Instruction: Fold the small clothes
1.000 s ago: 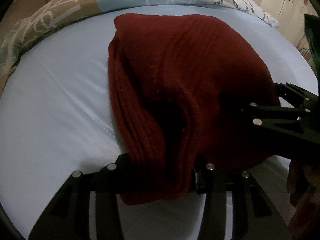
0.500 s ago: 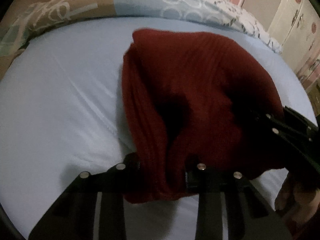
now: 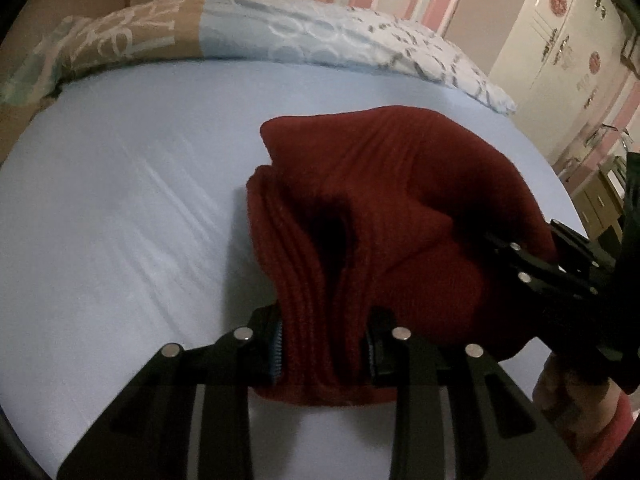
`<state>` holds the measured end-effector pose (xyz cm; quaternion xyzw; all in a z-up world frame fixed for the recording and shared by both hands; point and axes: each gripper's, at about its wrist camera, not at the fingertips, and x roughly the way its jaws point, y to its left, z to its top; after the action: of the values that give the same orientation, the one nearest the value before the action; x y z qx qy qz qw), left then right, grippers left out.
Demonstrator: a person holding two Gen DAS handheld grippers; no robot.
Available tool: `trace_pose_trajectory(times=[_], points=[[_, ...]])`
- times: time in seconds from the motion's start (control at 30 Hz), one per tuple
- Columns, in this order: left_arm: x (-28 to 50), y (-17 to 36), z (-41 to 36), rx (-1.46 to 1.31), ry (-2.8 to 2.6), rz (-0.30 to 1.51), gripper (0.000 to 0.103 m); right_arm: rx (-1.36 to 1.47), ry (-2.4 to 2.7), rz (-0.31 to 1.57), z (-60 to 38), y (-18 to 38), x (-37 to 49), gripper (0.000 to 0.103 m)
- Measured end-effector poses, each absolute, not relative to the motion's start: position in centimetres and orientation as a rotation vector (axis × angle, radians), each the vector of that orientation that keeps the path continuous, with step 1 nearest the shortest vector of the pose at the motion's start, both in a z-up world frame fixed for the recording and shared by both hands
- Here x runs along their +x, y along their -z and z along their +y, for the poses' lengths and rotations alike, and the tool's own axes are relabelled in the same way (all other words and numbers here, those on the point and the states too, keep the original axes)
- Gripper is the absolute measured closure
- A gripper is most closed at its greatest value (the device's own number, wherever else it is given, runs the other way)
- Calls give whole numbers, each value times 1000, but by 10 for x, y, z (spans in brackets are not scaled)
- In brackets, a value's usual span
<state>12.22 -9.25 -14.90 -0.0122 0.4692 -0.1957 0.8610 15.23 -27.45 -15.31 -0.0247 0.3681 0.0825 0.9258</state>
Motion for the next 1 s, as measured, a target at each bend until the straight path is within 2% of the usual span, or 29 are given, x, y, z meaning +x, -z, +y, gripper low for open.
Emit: trace_pose_trajectory(times=[0.23, 0.37, 0.53, 0.63, 0.67, 0.7, 0.73, 0.77, 0.8, 0.83, 1.0], points=[[75, 220, -130, 64, 360, 1021, 70, -53, -130, 867, -296, 234, 105, 63], [65, 226, -135, 97, 336, 947, 70, -25, -123, 850, -298, 237, 102, 62], [72, 230, -129, 65, 362, 948, 65, -4, -127, 841, -302, 238, 99, 58], [71, 228, -125, 43, 388, 956, 54, 44, -132, 850, -307, 230, 99, 47], [72, 225, -121, 27, 399, 961, 54, 58, -134, 847, -309, 226, 97, 35], [69, 221, -116, 10, 408, 961, 48, 74, -137, 837, -311, 220, 93, 17], [68, 217, -112, -13, 424, 963, 41, 96, -139, 807, -315, 207, 85, 10], [65, 212, -108, -33, 446, 963, 41, 109, -145, 789, -317, 199, 80, 3], [61, 206, -103, -37, 467, 956, 38, 122, -156, 770, -320, 190, 72, 3], [56, 201, -100, -25, 476, 949, 30, 128, -157, 754, -323, 180, 63, 3], [34, 173, -72, 47, 450, 873, 20, 52, -26, 787, -334, 170, 41, 3]])
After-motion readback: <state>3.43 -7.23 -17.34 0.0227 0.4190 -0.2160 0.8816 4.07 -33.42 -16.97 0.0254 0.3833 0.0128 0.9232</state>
